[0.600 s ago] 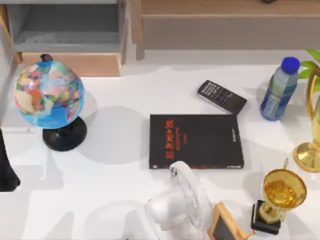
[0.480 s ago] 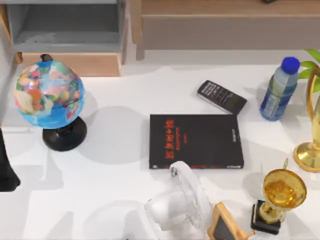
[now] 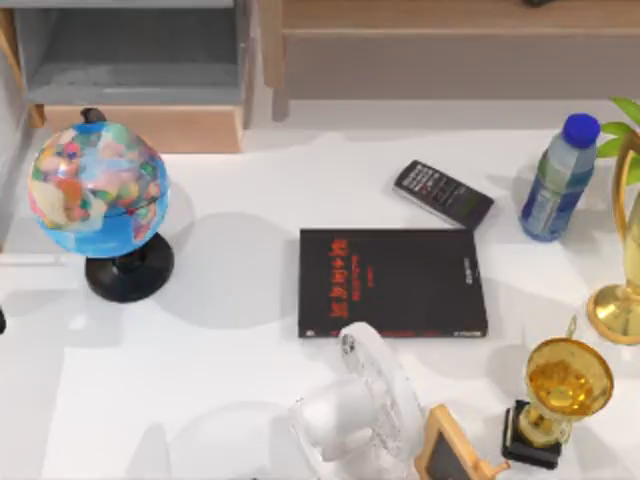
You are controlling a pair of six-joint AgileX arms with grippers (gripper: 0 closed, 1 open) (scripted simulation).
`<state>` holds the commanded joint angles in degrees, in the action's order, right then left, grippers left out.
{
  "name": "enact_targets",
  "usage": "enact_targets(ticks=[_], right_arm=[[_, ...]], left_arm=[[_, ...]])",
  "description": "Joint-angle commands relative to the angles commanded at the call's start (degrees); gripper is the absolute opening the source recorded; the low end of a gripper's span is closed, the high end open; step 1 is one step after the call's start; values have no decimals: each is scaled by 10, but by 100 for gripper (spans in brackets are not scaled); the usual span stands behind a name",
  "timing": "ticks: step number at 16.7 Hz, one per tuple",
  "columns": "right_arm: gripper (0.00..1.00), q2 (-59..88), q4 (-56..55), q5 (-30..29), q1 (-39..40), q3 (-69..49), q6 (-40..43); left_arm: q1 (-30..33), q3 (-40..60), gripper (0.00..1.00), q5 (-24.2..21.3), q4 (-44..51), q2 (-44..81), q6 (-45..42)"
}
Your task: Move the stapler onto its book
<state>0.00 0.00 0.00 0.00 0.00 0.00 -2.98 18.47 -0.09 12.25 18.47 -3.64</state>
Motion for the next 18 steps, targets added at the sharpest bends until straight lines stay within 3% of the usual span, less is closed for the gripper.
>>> enact_targets(ticks=[6,18], right_arm=[[100,0,0,0,0,0,0],[100,0,0,0,0,0,0]], left_arm=[[-49,298,100,-2,183,310,-55],[-148,1021,100,-12,583,1031,-166]])
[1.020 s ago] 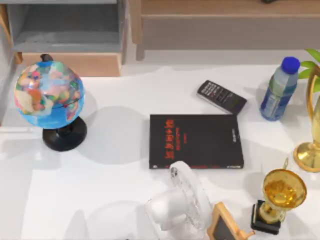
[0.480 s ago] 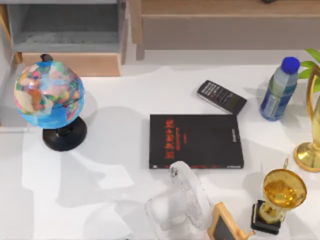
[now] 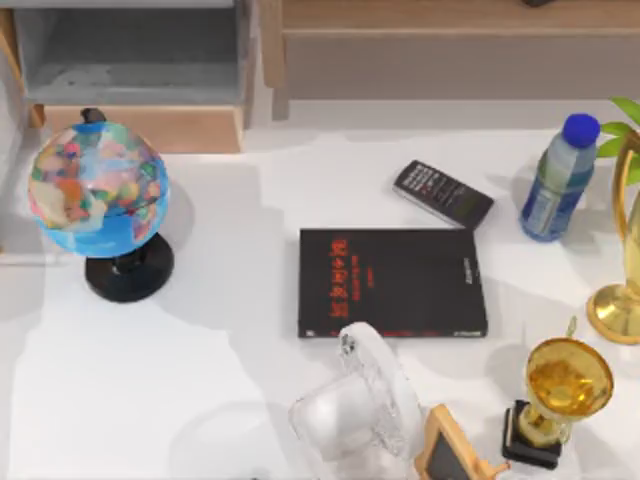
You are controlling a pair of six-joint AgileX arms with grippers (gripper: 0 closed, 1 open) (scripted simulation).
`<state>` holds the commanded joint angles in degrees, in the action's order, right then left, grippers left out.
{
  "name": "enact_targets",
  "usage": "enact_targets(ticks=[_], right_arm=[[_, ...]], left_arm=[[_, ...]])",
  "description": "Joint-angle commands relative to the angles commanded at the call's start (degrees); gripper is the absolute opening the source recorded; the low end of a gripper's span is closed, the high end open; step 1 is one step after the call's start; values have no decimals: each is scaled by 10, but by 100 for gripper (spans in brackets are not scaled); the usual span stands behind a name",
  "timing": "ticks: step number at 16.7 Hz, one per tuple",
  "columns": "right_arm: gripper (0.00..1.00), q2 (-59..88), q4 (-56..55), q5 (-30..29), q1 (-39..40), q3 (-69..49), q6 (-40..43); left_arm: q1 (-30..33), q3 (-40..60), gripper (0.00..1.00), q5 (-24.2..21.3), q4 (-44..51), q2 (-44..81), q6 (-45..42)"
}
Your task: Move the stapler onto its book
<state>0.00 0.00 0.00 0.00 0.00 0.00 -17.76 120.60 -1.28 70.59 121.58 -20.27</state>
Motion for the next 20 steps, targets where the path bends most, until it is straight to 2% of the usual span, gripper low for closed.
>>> enact_targets(ticks=[5,9,17,20], right_arm=[[100,0,0,0,0,0,0],[100,0,0,0,0,0,0],[100,0,0,0,0,0,0],[100,0,0,0,0,0,0]], left_arm=[[-17,235,100,-8,120,220,-29],[-15,349,100,-13,164,317,-43],[-14,373,100,-14,171,335,-46],[-20,373,100,-15,205,302,-53]])
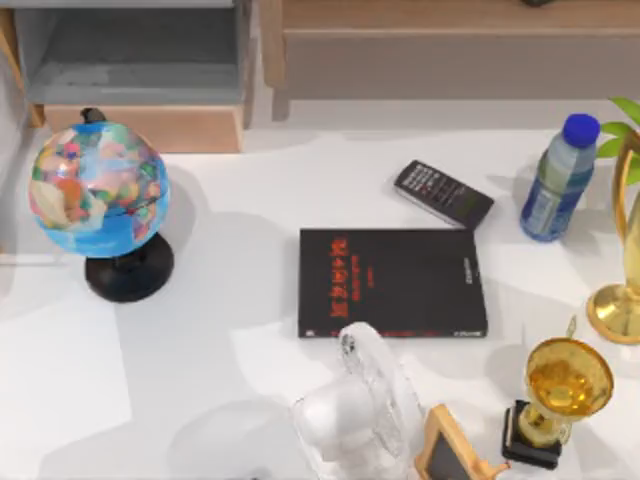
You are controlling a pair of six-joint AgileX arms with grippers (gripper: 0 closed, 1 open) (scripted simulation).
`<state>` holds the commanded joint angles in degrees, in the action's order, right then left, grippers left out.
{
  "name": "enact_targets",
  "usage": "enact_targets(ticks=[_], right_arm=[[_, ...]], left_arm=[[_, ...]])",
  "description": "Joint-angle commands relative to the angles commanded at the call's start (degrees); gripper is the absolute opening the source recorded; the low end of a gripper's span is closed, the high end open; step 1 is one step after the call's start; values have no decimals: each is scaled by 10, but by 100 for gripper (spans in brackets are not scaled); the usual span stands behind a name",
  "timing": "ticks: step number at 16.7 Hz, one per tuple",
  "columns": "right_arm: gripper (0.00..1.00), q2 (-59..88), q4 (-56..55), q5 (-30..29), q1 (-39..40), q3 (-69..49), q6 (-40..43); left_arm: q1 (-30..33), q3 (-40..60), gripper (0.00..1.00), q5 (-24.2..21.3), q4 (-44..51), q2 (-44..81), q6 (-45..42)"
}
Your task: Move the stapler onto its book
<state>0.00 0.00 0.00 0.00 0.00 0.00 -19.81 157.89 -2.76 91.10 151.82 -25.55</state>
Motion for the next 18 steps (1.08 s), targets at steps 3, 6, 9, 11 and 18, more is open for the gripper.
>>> enact_targets(ticks=[3,6,9,11,18], right_arm=[[100,0,0,0,0,0,0],[100,0,0,0,0,0,0],[100,0,0,0,0,0,0],[100,0,0,0,0,0,0],[100,0,0,0,0,0,0]], left_arm=[[-9,-5,100,0,43,-46,-8],[-11,-21,100,-1,40,-69,-14],[-8,-75,100,-1,-13,-64,-10],[-3,-121,100,-2,-70,-45,-4],[10,-168,100,0,-176,5,8]])
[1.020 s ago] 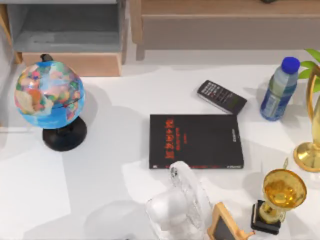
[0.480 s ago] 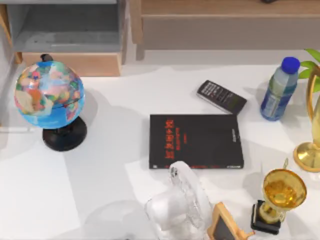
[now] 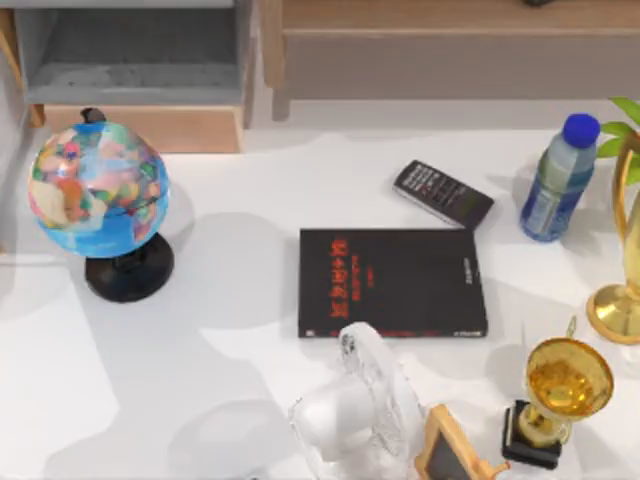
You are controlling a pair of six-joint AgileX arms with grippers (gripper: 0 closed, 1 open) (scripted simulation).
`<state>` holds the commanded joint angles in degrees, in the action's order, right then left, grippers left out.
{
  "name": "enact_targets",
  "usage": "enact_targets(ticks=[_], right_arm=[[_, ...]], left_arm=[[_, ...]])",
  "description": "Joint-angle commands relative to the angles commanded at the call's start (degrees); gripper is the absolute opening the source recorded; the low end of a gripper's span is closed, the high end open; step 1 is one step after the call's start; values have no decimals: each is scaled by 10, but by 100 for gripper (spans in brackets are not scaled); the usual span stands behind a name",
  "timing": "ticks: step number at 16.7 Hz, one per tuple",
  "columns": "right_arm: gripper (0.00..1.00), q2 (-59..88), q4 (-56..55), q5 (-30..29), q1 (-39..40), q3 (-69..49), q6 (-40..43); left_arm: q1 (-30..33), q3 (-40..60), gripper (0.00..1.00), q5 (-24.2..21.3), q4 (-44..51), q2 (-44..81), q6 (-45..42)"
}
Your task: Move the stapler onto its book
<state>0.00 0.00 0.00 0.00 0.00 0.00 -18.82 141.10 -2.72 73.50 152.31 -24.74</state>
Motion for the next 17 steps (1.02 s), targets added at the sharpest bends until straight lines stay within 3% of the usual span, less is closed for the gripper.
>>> enact_targets(ticks=[3,16,17], right_arm=[[100,0,0,0,0,0,0],[100,0,0,0,0,0,0],[100,0,0,0,0,0,0]], left_arm=[[0,0,100,0,0,0,0],[0,0,2,0,0,0,0],[0,0,0,0,0,0,0]])
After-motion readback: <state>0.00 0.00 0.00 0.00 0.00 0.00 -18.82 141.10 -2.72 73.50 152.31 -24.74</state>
